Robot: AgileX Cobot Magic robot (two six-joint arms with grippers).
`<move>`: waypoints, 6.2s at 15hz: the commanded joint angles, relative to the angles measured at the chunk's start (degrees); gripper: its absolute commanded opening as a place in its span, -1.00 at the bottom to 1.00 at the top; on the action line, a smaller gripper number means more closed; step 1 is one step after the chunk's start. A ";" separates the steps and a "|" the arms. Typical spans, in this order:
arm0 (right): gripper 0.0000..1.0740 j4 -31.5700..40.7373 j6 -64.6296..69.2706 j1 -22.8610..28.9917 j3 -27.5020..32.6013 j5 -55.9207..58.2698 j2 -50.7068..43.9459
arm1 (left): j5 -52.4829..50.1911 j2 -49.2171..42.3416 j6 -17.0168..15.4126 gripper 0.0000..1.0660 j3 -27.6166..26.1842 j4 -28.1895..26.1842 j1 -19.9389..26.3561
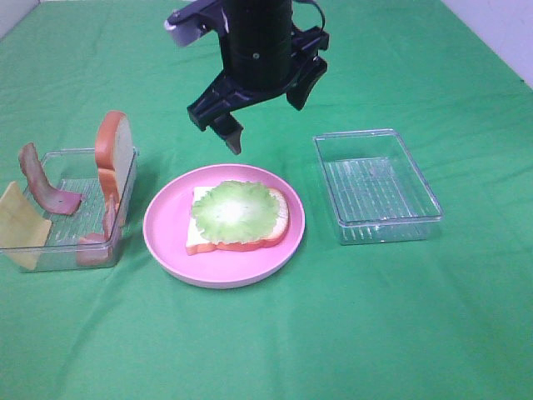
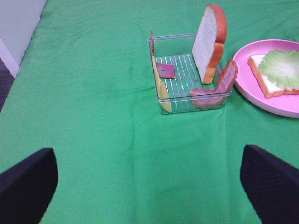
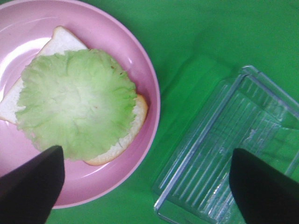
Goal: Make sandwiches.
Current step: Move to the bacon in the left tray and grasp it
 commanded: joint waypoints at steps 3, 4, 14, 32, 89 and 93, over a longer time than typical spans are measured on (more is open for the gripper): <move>0.72 1.09 -0.92 -1.38 0.23 6.76 -7.51 | -0.23 -0.80 -0.23 0.88 0.06 -0.46 0.06; 0.72 2.81 -1.60 -1.38 0.23 6.76 -11.63 | -0.23 -0.80 -0.23 0.88 0.06 -0.46 0.06; 0.72 7.10 1.55 -1.38 28.65 6.65 -28.93 | -0.23 -0.80 -0.23 0.88 0.06 -0.46 0.06; 0.71 8.54 5.79 -23.49 76.26 -7.51 -75.92 | -0.23 -0.80 -0.23 0.88 0.06 -0.46 0.06; 0.71 17.36 -8.82 -39.42 87.03 -6.47 -124.85 | -7.33 15.36 -2.18 0.88 -5.96 -0.40 0.06; 0.71 17.36 -8.82 -39.42 87.03 -6.47 -124.85 | -8.42 36.04 -3.50 0.88 -13.87 -1.83 0.00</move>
